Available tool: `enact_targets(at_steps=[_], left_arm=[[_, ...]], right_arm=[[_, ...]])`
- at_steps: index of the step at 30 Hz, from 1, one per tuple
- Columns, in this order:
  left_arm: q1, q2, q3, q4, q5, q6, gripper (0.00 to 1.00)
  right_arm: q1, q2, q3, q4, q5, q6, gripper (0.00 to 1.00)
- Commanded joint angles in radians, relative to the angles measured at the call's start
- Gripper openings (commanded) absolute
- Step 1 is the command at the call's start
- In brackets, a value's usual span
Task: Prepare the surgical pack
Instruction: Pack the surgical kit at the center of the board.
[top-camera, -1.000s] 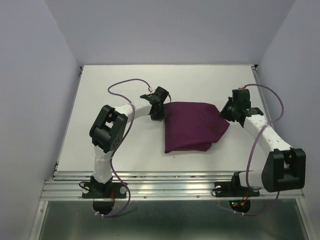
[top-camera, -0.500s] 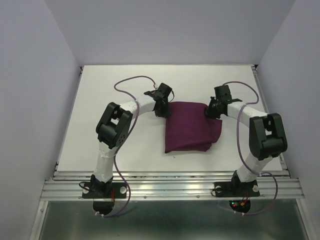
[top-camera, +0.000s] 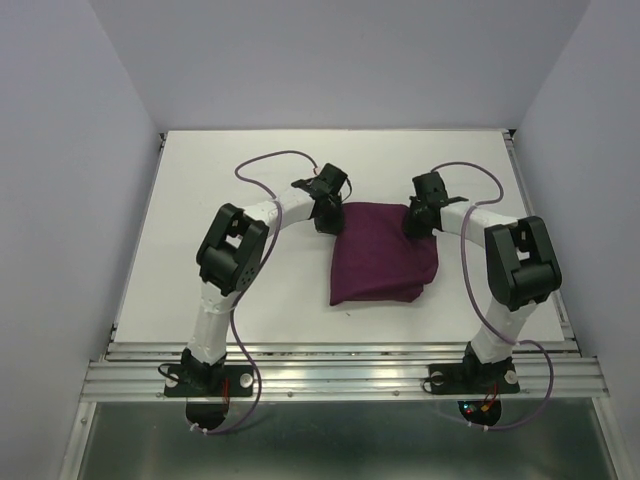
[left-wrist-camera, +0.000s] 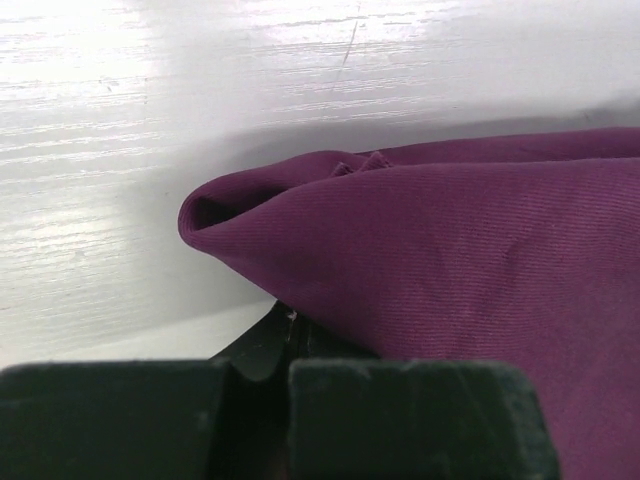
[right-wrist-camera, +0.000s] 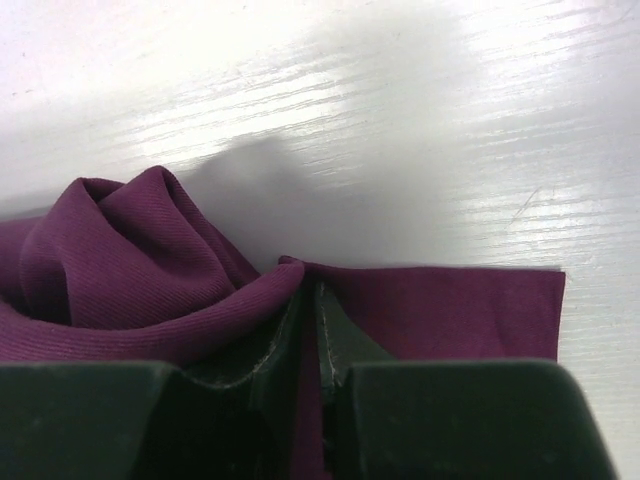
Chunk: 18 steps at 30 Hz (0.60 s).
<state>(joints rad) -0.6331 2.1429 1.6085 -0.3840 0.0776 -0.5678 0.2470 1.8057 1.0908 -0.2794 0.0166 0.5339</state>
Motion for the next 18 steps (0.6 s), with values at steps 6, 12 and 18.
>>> enact_targets(at_steps=[6, 12, 18], left_arm=[[-0.011, -0.176, 0.002, -0.003, -0.033, 0.011, 0.0], [0.007, -0.238, -0.048, 0.02, -0.042, 0.019, 0.0], [0.013, -0.193, -0.048, 0.022, -0.042, 0.011, 0.0]], right_arm=[[0.026, -0.141, -0.003, -0.095, 0.19, -0.002, 0.18], [0.012, -0.293, 0.014, -0.155, 0.25, -0.018, 0.19], [0.021, -0.434, 0.011, -0.063, 0.16, 0.011, 0.17]])
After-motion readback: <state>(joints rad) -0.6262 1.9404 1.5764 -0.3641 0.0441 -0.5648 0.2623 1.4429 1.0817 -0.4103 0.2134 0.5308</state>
